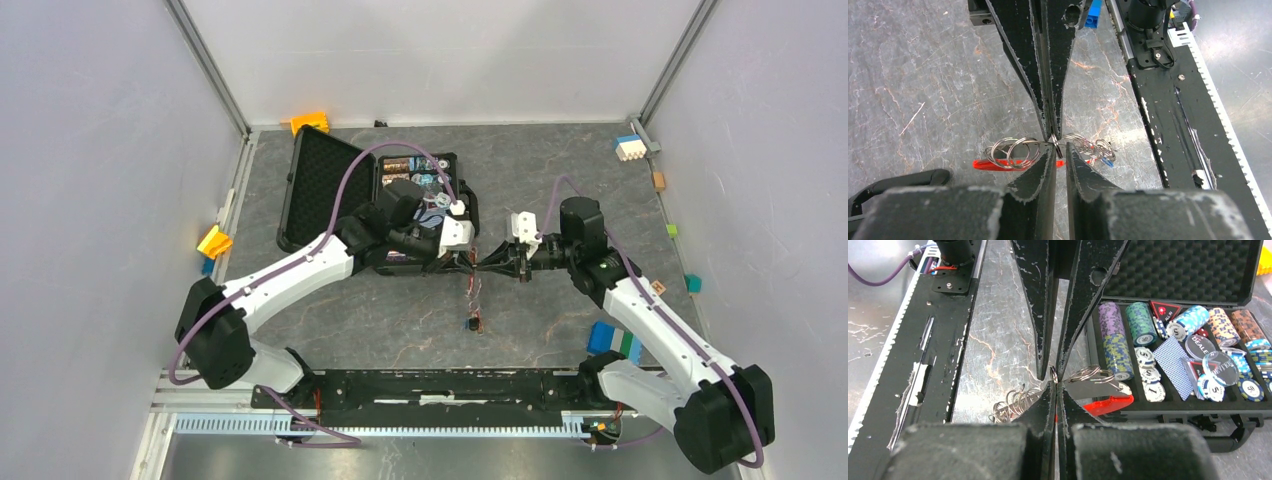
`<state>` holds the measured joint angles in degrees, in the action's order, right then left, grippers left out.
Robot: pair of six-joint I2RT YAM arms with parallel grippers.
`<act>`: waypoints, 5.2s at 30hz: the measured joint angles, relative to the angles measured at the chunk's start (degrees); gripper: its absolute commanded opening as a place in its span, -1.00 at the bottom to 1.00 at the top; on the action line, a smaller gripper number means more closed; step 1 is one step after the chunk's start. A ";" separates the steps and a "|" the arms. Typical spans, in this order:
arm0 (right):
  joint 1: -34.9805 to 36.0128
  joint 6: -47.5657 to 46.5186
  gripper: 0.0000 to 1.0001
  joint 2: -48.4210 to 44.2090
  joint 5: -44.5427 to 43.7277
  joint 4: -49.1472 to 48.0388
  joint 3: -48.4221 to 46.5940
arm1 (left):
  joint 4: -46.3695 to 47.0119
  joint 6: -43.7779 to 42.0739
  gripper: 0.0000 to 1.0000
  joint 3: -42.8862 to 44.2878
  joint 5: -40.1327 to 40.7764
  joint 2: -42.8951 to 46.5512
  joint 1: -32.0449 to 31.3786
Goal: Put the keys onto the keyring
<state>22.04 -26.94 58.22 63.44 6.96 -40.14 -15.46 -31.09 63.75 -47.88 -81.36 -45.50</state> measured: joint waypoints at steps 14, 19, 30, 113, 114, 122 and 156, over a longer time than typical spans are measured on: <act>1.77 -5.97 -1.00 1.27 -7.45 10.47 -5.16 | -0.90 2.54 -0.68 3.13 1.84 -3.45 -0.02; 2.89 -7.26 -1.00 1.33 -9.88 12.70 -6.16 | -1.16 2.78 -0.76 3.39 2.64 -3.80 -0.35; 3.37 -6.84 -0.63 1.36 -11.67 14.36 -6.36 | -0.94 3.10 -0.96 3.30 2.93 -4.63 -0.74; -1.36 0.07 -1.00 -3.28 1.05 6.60 -1.68 | 53.46 34.38 -0.29 -19.69 -12.00 -0.50 3.39; -1.05 -1.38 -1.00 -2.71 -0.66 9.09 -3.15 | 52.11 33.18 -0.24 -19.37 -11.87 -0.46 3.37; 3.61 -10.25 -1.00 -0.13 -14.19 23.54 -13.31 | 25.31 13.57 -0.13 -9.84 -8.57 1.20 3.37; 9.35 -11.76 -1.00 3.67 -25.97 31.26 -16.41 | 10.08 1.57 -0.42 -3.02 -4.81 -3.45 1.57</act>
<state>31.40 -38.70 61.89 37.47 38.22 -56.55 -5.39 -29.52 60.73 -52.69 -84.82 -43.92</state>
